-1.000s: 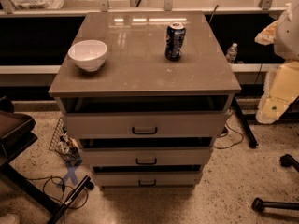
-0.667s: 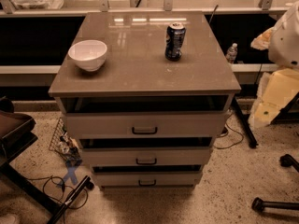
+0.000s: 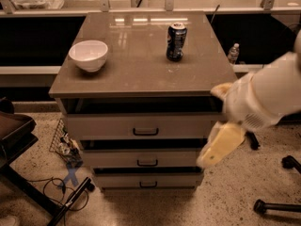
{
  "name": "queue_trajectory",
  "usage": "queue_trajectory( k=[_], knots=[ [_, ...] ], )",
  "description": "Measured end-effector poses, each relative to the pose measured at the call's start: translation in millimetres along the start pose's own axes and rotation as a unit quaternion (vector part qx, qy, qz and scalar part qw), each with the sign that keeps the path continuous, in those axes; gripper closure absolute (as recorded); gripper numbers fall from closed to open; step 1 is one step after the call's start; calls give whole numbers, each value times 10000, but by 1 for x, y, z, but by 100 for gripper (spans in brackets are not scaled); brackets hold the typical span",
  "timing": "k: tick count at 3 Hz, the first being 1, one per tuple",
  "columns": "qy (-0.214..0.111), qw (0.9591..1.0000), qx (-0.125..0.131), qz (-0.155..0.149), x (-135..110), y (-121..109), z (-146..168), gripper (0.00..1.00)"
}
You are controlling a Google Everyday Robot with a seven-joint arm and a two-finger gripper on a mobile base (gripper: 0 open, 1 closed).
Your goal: Open bottom drawer
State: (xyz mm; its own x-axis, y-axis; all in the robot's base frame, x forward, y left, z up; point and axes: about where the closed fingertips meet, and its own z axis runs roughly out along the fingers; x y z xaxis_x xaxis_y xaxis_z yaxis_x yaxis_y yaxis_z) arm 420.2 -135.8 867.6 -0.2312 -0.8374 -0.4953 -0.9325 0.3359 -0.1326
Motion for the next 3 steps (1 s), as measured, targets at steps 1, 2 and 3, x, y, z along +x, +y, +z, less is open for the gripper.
queue_trajectory(
  k=[1, 2, 3],
  knots=[
    [-668, 9976, -187, -36, -6, 27, 58, 0],
    [-1453, 9889, -299, 39, -14, 54, 136, 0],
    [-1845, 9826, -118, 183, -18, 55, 180, 0]
  ],
)
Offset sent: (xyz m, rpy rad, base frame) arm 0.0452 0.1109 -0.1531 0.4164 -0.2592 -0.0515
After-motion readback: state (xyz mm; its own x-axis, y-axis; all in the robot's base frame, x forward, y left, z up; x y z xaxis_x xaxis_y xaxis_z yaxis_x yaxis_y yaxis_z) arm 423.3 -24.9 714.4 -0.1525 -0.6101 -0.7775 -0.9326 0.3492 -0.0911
